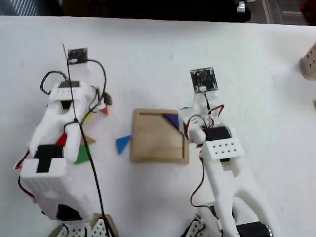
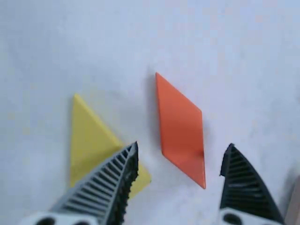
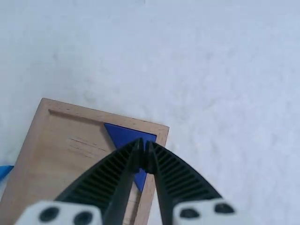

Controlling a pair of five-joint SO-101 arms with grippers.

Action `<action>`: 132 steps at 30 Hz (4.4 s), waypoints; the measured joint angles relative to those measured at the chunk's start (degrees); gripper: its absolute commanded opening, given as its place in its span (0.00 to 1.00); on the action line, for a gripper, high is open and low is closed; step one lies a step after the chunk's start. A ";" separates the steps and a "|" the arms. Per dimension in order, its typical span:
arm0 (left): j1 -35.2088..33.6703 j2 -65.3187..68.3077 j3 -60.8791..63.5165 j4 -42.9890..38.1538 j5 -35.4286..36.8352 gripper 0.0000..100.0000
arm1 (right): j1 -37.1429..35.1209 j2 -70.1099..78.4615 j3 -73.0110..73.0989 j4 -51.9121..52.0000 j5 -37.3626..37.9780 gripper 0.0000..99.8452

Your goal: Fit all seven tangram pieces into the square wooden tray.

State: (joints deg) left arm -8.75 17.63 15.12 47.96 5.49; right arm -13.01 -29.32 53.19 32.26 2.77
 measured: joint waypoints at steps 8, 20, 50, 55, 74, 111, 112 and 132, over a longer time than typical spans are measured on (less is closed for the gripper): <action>0.00 4.40 -4.40 0.00 -0.09 0.19 | 0.00 0.00 0.00 0.00 0.00 0.02; 2.73 5.89 -6.07 0.79 -8.88 0.12 | 0.00 0.00 0.00 0.00 0.00 0.02; 4.13 -5.01 -0.09 4.66 -9.41 0.12 | 1.32 0.00 0.00 0.00 0.00 0.02; 10.64 -14.24 7.47 4.66 -9.41 0.12 | 1.41 0.00 0.00 0.00 0.00 0.02; 36.22 -25.93 26.90 -4.31 8.26 0.12 | 5.89 0.00 0.26 0.00 0.00 0.02; 31.38 -20.31 24.35 -3.96 -4.22 0.03 | 5.98 0.00 0.26 0.00 0.00 0.02; 31.38 -20.04 24.35 -3.96 -5.45 0.02 | 5.98 0.00 0.26 0.00 0.00 0.02; 44.22 -19.60 25.23 -4.22 -12.57 0.02 | 6.51 0.09 0.97 -0.35 0.18 0.02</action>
State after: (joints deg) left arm 35.47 -1.98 40.35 43.74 -7.08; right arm -6.51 -29.23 54.15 31.91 2.95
